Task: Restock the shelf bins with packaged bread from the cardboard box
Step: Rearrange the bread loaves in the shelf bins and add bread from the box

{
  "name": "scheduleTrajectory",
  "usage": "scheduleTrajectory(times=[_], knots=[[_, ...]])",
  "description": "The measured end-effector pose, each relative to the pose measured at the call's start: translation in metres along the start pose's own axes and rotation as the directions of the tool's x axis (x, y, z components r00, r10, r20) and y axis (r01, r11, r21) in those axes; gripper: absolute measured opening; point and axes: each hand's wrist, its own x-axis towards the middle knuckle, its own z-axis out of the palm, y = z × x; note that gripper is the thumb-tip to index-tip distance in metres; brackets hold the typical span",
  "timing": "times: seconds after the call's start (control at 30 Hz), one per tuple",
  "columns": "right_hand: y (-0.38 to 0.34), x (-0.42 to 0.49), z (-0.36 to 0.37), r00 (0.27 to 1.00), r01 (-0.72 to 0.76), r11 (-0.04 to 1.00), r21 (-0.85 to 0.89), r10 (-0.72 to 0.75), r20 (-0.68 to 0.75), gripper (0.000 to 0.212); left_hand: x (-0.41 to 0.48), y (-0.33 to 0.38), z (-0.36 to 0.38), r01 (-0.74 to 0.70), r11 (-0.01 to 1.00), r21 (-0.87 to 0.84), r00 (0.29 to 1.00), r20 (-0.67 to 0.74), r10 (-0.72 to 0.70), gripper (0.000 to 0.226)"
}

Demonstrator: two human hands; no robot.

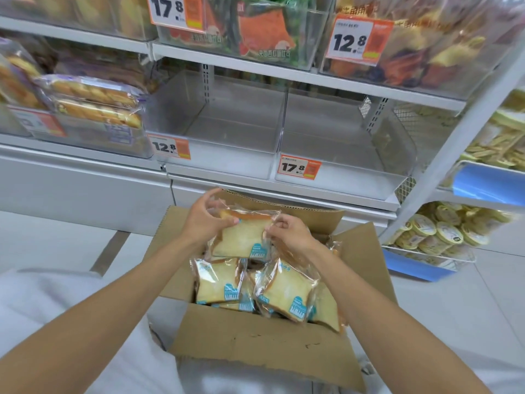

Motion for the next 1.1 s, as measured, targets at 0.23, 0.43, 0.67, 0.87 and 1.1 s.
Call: scheduleTrajectory(times=[0.23, 0.43, 0.67, 0.87, 1.1], knots=[[0.016, -0.013, -0.040, 0.993, 0.021, 0.993, -0.114, -0.034, -0.109, 0.044, -0.002, -0.028, 0.023, 0.226, 0.974, 0.022, 0.974, 0.017, -0.227, 0.042], [0.061, 0.014, -0.056, 0.948, -0.280, 0.862, -0.422, 0.179, -0.265, 0.080, 0.005, -0.039, 0.018, 0.472, 0.822, -0.320, 0.869, 0.012, -0.494, 0.048], [0.064, -0.003, -0.038, 0.943, -0.005, 0.926, -0.378, -0.122, -0.311, 0.042, 0.003, -0.045, 0.028, 0.501, 0.796, -0.340, 0.865, 0.156, -0.478, 0.040], [0.026, -0.025, -0.002, 0.844, 0.457, 0.691, -0.561, -0.536, 0.026, 0.043, 0.004, -0.017, 0.022, 0.570, 0.613, -0.547, 0.822, 0.374, -0.429, 0.044], [-0.028, -0.026, 0.011, 0.909, 0.400, 0.812, -0.426, -0.410, 0.072, 0.052, -0.003, 0.002, -0.001, 0.476, 0.782, -0.403, 0.879, 0.252, -0.405, 0.064]])
